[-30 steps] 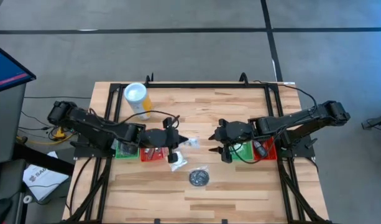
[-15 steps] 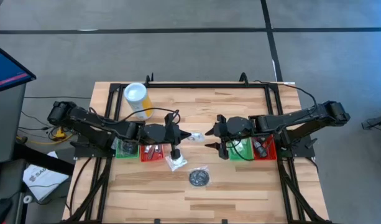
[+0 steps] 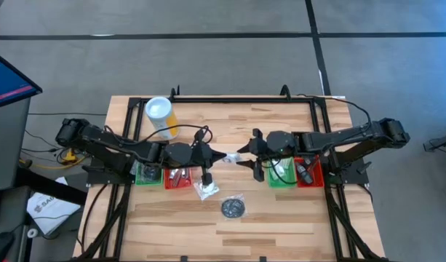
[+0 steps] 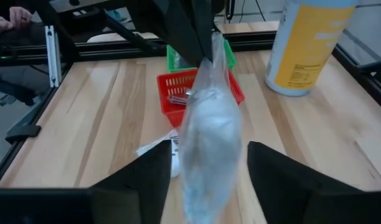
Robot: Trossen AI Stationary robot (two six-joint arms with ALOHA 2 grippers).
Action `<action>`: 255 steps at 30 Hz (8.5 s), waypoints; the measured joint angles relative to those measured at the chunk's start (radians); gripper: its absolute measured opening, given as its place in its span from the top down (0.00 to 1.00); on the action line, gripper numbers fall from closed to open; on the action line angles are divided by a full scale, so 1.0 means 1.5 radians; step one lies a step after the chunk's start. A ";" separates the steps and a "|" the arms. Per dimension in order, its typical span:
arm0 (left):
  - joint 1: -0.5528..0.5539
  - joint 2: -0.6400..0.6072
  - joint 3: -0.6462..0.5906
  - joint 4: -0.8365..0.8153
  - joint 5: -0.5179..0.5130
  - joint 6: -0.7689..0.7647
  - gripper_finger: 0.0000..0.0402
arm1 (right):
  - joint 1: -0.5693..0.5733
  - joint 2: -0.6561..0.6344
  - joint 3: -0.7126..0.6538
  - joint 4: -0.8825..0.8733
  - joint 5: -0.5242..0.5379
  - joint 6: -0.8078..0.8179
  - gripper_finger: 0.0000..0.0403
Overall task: Pick & Place Travel size toiletries
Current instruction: Put the white cotton pack into the right green bin, then put the black hair brush into the left green bin
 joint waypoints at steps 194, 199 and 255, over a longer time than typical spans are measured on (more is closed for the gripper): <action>-0.066 0.048 -0.095 -0.044 0.204 -0.143 0.80 | 0.255 -0.032 -0.093 -0.224 0.259 0.279 0.44; -0.083 0.107 -0.095 0.000 0.204 -0.144 0.80 | 0.262 0.021 -0.094 -0.193 0.259 0.279 0.44; -0.146 0.367 -0.040 0.114 0.179 -0.219 0.80 | 0.340 0.346 -0.015 -0.061 0.207 0.285 0.44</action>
